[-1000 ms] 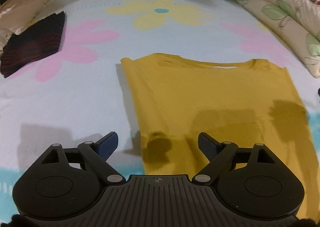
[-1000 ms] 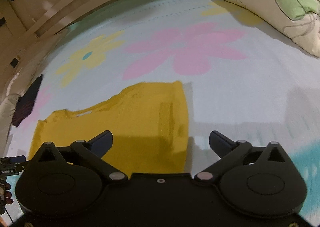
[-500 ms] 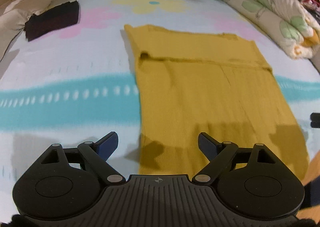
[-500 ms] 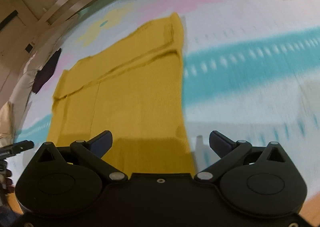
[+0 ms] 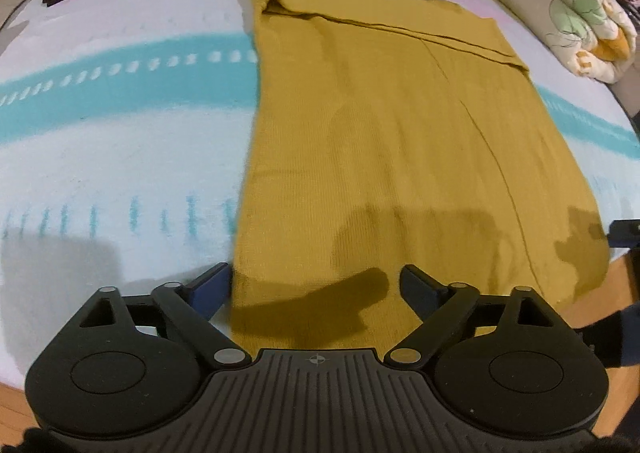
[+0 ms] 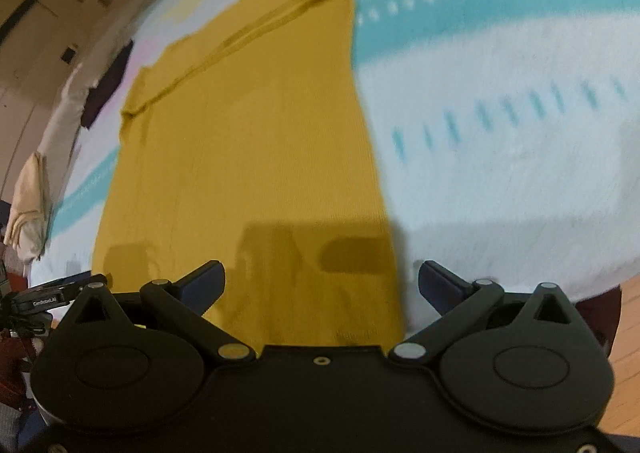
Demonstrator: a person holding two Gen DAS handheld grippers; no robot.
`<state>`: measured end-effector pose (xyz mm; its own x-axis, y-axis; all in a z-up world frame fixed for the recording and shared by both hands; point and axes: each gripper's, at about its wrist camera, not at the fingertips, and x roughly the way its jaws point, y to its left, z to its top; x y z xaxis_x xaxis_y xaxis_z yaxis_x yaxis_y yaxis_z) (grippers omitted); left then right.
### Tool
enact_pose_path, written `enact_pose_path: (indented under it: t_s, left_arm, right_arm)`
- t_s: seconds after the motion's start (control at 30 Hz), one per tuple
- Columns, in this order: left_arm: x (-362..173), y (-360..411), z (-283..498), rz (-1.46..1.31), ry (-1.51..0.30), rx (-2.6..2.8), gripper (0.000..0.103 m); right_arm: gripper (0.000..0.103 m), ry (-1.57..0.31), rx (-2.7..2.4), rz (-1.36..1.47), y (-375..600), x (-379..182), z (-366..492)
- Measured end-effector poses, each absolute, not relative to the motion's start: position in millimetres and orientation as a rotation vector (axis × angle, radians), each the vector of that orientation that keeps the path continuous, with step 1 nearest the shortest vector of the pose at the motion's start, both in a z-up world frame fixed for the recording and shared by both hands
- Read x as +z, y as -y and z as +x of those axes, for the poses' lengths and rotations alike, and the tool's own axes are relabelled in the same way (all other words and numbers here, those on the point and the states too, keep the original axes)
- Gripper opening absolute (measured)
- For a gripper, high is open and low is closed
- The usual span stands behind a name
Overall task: Fold small clothes
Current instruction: 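Move both open tools to the hem of the folded sweater, then close the left tool on the hem while the right tool grips it too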
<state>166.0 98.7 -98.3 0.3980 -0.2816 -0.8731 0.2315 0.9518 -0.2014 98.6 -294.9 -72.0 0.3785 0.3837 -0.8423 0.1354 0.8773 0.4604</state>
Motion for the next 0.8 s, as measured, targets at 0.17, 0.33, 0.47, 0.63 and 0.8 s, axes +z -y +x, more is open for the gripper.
enact_pose_path:
  t_s: [0.17,0.33,0.47,0.63,0.8]
  left_arm:
    - [-104,-98,167,-0.095,-1.115,-0.331,0.102]
    - [-105,-103,164,-0.147,-1.109,-0.306,0.102]
    - [-104,-106,165,-0.184,-1.115,-0.28,0.102]
    - [-102,-112,166,-0.233,-1.108,-0.263,0.093]
    - [-96,-114,162,-0.183,-1.077,-0.222,0.054]
  right_arm:
    - [0.103,-1.181,0.176,0.479,287,-72,102]
    - [0.103,-1.168,0.205,0.544,290,-76,101]
    - [0.103,-1.154,0.23,0.606,295,-79,101]
    - [0.103,-1.147,0.248,0.637,295,-80,101]
    - [0.097,-1.15,0.237,0.625,294,-79,101]
